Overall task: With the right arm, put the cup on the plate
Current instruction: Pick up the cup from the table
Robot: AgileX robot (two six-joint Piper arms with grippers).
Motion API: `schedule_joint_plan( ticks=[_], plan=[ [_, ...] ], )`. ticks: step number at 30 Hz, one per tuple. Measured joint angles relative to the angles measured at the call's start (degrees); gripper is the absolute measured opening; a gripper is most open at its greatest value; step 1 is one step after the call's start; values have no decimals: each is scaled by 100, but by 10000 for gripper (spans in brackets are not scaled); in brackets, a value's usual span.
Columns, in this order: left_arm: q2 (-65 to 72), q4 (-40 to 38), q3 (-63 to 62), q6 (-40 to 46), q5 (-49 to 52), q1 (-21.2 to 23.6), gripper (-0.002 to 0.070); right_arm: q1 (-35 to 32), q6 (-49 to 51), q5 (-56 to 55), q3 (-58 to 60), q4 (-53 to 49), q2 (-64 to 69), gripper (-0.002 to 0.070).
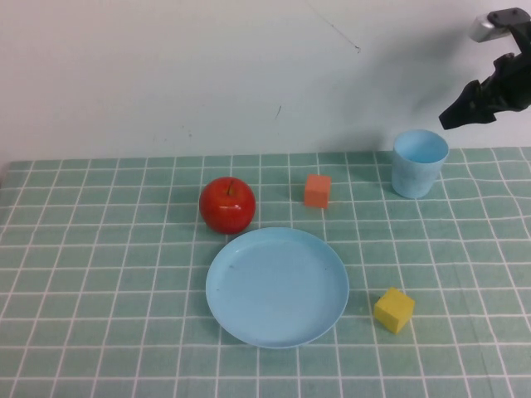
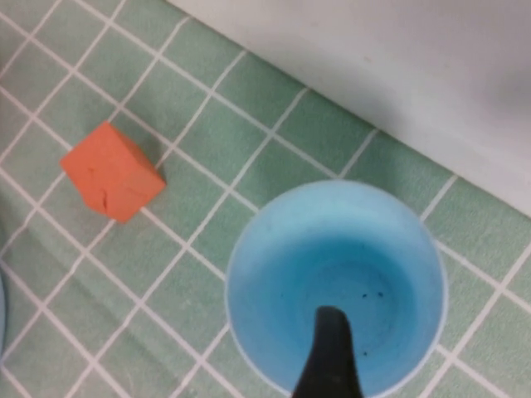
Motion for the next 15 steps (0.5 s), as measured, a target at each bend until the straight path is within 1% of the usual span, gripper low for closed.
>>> schedule_joint_plan(
  ticks=[4, 10, 15],
  plan=[
    [0, 0, 0, 0, 0, 0, -4, 0, 0, -244, 0, 49, 64, 519],
    [0, 0, 0, 0, 0, 0, -4, 0, -8, -307, 23, 74, 319, 497],
    [0, 0, 0, 0, 0, 0, -4, 0, -397, -370, 228, 241, 503, 496]
  ],
)
